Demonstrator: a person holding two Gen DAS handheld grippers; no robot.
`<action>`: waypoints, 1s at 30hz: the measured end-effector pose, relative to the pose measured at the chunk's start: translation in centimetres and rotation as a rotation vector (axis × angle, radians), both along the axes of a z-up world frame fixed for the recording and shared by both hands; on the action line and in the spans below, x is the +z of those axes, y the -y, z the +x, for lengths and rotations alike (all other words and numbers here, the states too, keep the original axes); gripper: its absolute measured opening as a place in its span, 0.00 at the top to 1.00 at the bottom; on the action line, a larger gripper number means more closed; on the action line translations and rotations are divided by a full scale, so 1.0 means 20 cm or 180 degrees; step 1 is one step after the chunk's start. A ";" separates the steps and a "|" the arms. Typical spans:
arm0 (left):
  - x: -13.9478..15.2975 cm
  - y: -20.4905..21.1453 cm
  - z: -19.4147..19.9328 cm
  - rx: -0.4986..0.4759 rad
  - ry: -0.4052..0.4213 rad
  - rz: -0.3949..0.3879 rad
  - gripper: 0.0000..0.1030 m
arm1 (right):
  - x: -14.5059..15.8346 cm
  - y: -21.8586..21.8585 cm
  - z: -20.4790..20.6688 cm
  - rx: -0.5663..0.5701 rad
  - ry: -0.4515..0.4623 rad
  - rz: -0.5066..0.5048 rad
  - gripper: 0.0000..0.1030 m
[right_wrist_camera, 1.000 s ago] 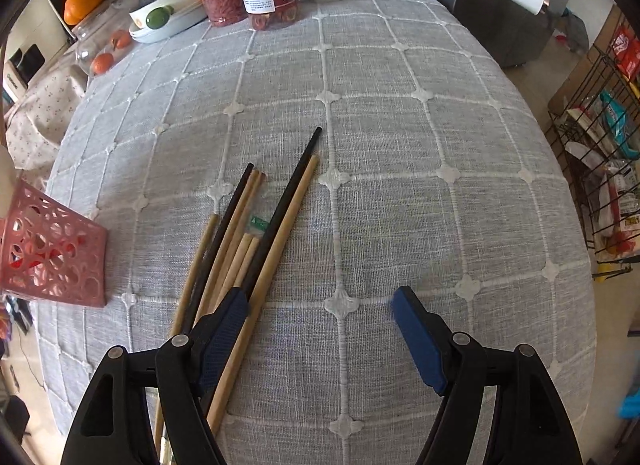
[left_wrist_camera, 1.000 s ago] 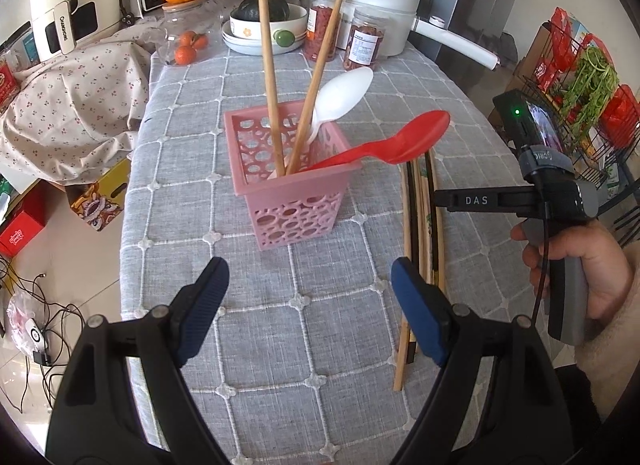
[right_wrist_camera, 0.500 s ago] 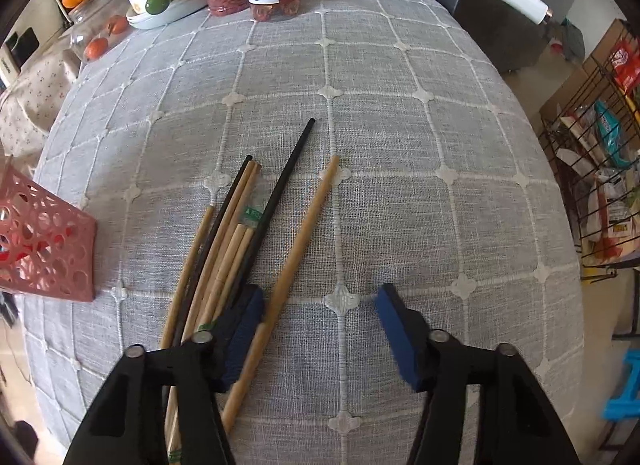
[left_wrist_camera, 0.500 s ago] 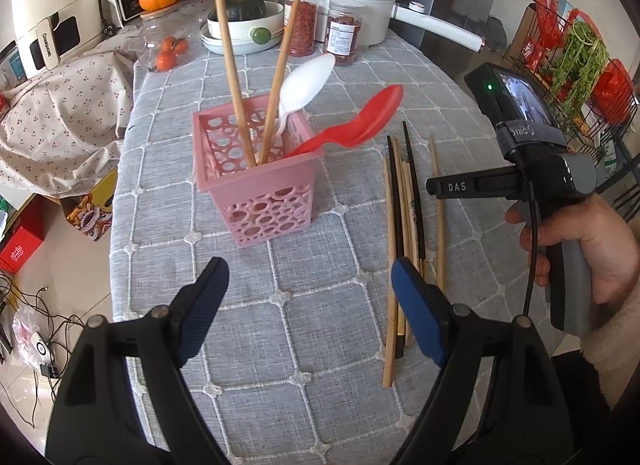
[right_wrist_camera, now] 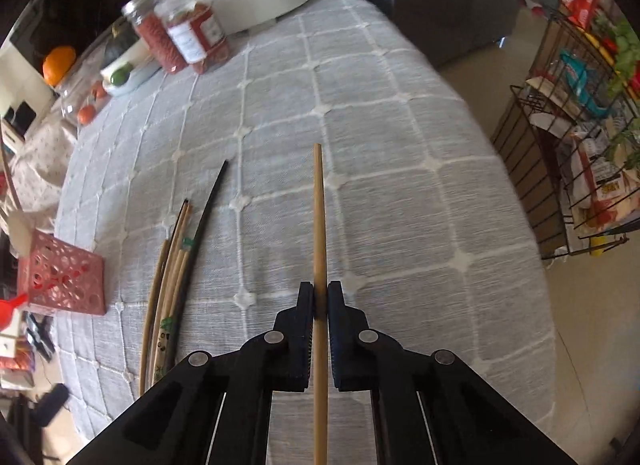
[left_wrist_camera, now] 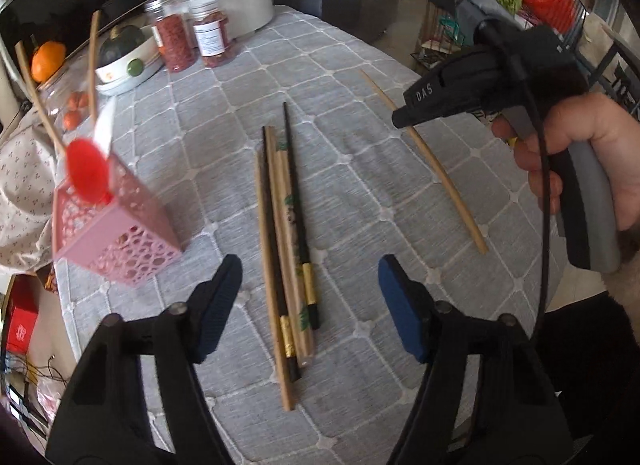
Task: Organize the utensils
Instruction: 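Grasp a wooden chopstick with the right tool while the left tool grasps a black chopstick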
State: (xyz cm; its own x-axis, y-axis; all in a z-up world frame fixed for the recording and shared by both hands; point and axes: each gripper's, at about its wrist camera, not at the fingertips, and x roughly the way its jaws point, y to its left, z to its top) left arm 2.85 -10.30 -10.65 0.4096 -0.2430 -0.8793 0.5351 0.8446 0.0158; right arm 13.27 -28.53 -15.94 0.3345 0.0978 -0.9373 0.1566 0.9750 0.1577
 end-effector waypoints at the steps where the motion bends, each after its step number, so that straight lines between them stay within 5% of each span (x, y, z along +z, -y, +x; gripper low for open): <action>1: -0.01 0.05 0.03 -0.0026 -0.0021 0.0043 0.48 | 0.03 0.04 -0.01 -0.0021 0.0034 0.0046 0.93; 3: -0.04 0.12 0.13 0.0030 -0.0164 0.0032 0.68 | 0.07 0.13 -0.03 -0.0069 0.0097 0.0123 0.93; 6: -0.11 0.19 0.32 0.0261 -0.0462 -0.0098 0.82 | 0.10 0.20 -0.07 -0.0089 0.0159 0.0192 0.93; 16: -0.28 0.29 0.71 0.0735 -0.0495 0.0039 0.86 | 0.12 0.21 -0.09 -0.0001 0.0230 0.0353 0.93; 30: -0.30 0.34 0.75 0.0600 -0.0352 0.0191 0.94 | 0.11 0.20 -0.09 0.0021 0.0225 0.0324 0.93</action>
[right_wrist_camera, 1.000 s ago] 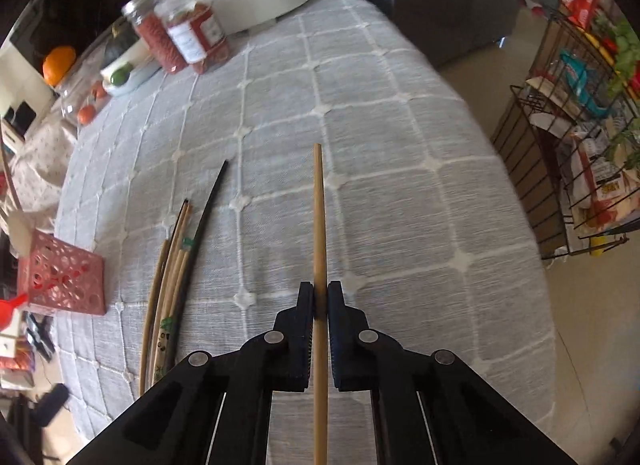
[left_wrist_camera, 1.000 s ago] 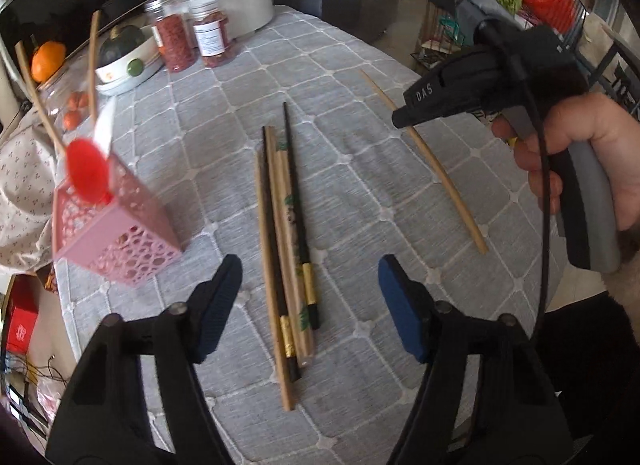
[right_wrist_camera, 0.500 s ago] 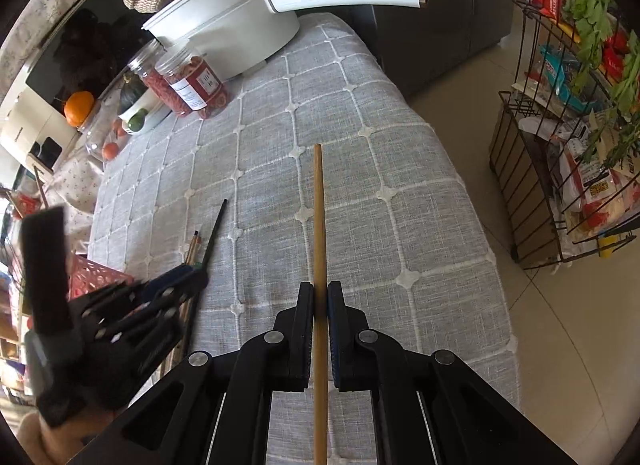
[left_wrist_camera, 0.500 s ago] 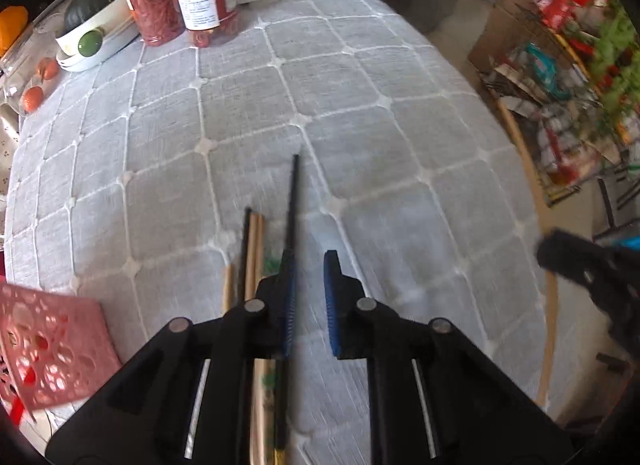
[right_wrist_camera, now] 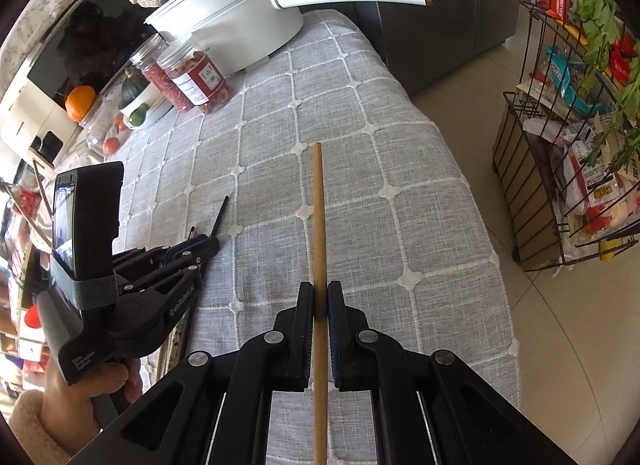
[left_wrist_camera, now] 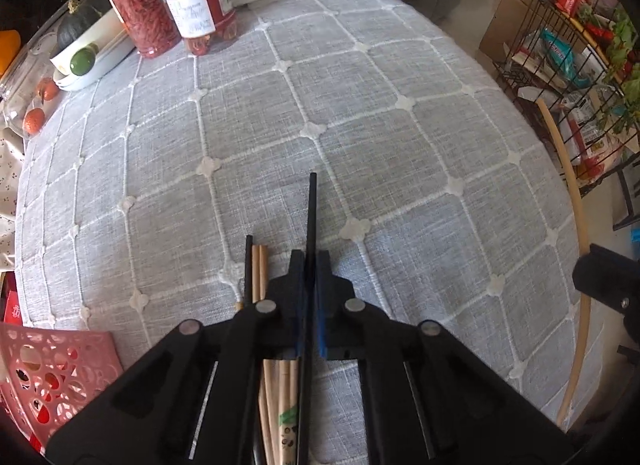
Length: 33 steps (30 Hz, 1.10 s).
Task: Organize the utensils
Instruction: 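Grasp a wooden chopstick with the right tool while the left tool grasps a black chopstick, then carry the black chopstick over the pink basket with the left tool while the right tool carries its chopstick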
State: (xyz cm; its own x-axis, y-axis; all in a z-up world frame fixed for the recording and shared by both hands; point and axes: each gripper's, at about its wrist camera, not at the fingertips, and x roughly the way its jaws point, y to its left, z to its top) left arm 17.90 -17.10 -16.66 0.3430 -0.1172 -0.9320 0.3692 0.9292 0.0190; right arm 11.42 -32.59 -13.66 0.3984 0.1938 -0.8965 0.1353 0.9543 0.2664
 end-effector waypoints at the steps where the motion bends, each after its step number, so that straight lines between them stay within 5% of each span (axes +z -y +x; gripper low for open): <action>1: 0.03 0.00 -0.02 -0.0031 0.0052 -0.0039 0.94 | 0.01 0.00 -0.01 -0.0010 0.0016 -0.0001 0.93; 17: 0.72 -0.31 -0.70 -0.0548 0.1018 -0.0775 0.94 | 0.35 -0.11 -0.20 -0.0065 0.0730 0.0040 0.93; 33: 1.21 -0.90 -0.94 -0.0017 0.2109 -0.1546 0.94 | 0.76 -0.48 -0.32 0.0294 0.1717 -0.0247 0.93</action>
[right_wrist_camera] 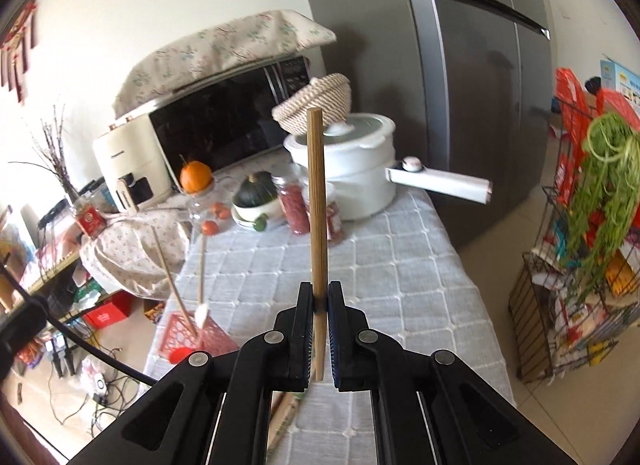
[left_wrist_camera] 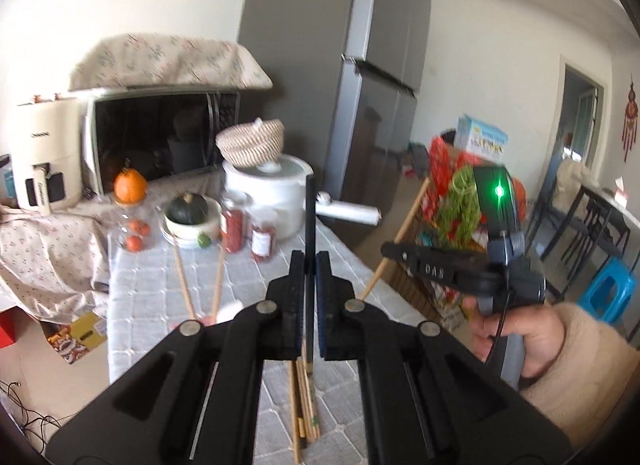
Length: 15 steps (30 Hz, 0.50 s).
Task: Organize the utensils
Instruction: 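Carry the black chopstick over the pink basket with the left tool while the right tool carries its chopstick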
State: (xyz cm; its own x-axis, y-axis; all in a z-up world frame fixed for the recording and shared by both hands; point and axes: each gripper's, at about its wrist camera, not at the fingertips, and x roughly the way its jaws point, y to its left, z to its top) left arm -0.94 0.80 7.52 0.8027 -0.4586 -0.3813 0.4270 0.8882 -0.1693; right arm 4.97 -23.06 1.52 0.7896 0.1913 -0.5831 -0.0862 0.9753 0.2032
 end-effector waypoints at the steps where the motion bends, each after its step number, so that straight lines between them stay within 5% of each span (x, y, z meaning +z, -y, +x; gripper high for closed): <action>1: 0.02 -0.03 -0.01 0.0058 0.0069 -0.0051 0.94 | 0.02 -0.02 0.00 0.0026 0.0040 0.0006 0.93; 8: 0.11 -0.20 -0.04 0.0499 0.0541 -0.0155 0.94 | 0.09 -0.17 0.00 0.0153 0.0172 0.0058 0.93; 15: 0.02 -0.25 0.07 0.0738 0.0491 -0.0060 0.94 | 0.08 -0.25 0.02 0.0224 0.0171 0.0104 0.93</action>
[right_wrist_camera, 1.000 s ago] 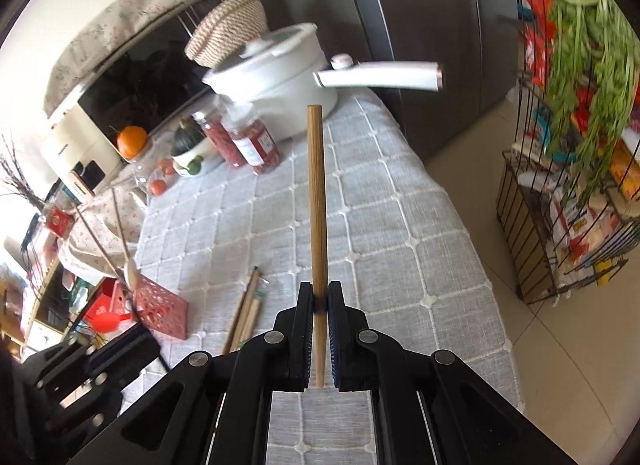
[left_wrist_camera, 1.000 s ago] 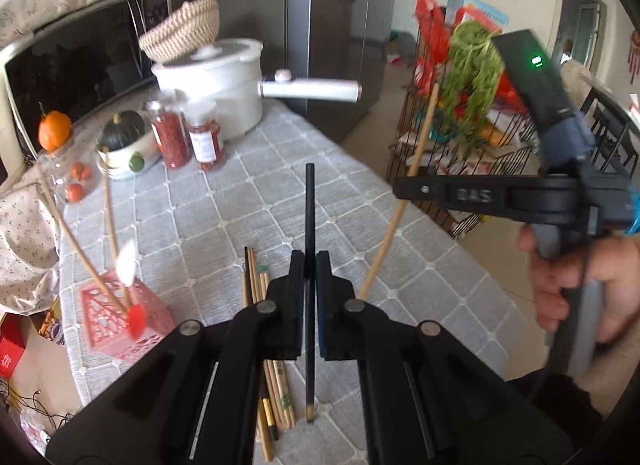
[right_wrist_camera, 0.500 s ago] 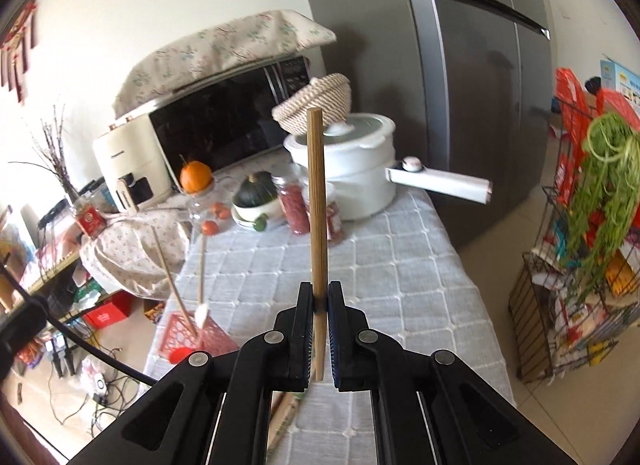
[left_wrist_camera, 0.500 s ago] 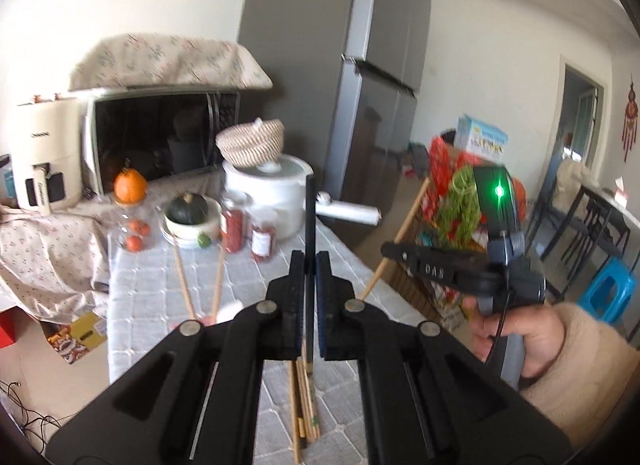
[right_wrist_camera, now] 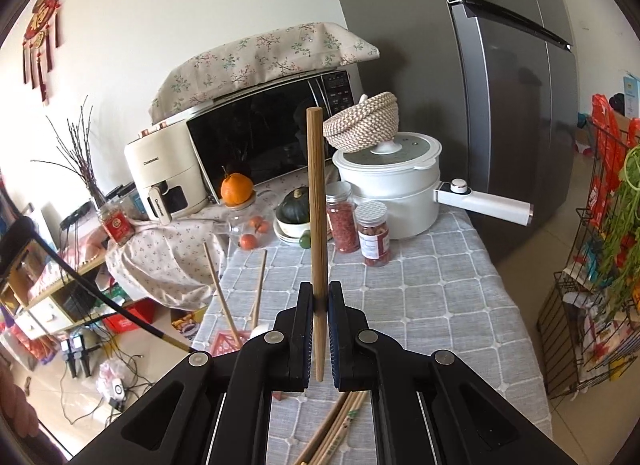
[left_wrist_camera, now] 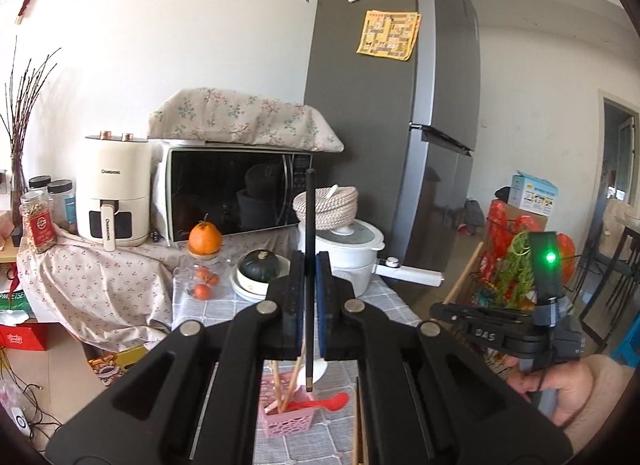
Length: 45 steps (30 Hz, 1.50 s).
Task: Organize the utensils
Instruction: 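Carry the black chopstick over the pink basket with the left tool while the right tool carries its chopstick, then drop the black chopstick into the basket with the left tool while the right tool drops the wooden one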
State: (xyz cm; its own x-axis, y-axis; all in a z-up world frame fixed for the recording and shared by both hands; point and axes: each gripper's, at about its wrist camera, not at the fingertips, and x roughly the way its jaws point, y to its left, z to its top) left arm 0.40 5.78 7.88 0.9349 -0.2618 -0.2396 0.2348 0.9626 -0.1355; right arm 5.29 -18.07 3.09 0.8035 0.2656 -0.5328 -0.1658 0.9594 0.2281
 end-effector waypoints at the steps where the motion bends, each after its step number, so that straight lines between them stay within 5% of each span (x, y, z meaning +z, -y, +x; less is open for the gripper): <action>1: -0.01 -0.01 0.00 0.0034 -0.0013 0.0020 0.94 | 0.00 -0.01 0.00 0.0011 -0.0004 0.0005 0.93; 12: -0.28 -0.01 0.26 0.0255 -0.0591 0.0248 0.94 | -0.03 -0.07 0.02 0.0077 -0.0042 0.0035 0.93; 25: -0.44 0.04 0.42 0.0209 -0.0965 0.0344 0.94 | 0.02 -0.10 0.00 0.0265 0.0180 0.0189 0.93; 30: -0.43 0.03 0.40 0.0334 -0.0964 0.0353 0.61 | 0.03 -0.14 0.01 0.0359 0.0199 0.0280 0.93; 36: -0.38 -0.04 0.35 0.0554 -0.1026 0.0356 0.38 | 0.04 -0.20 0.03 0.0486 0.0246 0.0387 0.93; 45: -0.48 -0.15 0.30 0.0658 -0.1366 0.0523 0.27 | -0.10 -0.35 0.14 0.0683 0.0041 0.0500 0.93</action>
